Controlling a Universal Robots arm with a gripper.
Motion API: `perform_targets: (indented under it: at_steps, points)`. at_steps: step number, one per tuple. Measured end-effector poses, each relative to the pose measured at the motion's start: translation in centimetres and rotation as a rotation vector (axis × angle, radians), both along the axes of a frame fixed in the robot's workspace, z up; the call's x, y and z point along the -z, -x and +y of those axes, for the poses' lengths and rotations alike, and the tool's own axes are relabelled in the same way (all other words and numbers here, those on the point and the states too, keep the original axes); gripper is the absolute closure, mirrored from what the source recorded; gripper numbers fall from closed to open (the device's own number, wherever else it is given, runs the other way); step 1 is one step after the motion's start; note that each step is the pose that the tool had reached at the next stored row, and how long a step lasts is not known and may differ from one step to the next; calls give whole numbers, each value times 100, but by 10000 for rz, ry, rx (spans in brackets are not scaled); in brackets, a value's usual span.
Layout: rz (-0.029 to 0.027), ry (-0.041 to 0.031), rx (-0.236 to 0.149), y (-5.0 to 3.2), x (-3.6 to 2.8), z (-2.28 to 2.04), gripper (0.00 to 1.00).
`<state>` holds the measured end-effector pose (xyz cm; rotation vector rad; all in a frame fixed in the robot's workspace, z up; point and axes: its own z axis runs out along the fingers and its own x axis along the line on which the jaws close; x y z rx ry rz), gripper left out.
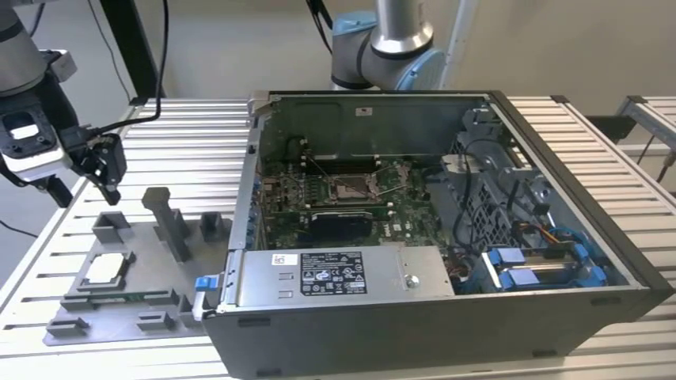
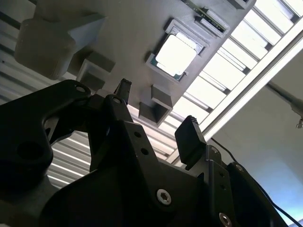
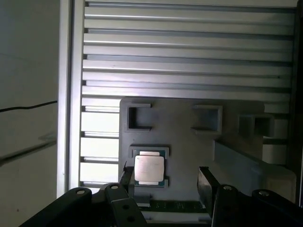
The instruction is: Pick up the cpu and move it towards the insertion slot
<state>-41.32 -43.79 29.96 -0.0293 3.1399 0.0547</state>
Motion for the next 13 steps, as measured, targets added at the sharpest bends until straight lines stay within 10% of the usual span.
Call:
perform_targets:
  at_steps: [13]
  points:
    - [0, -1, 1, 26, 71, -2, 0]
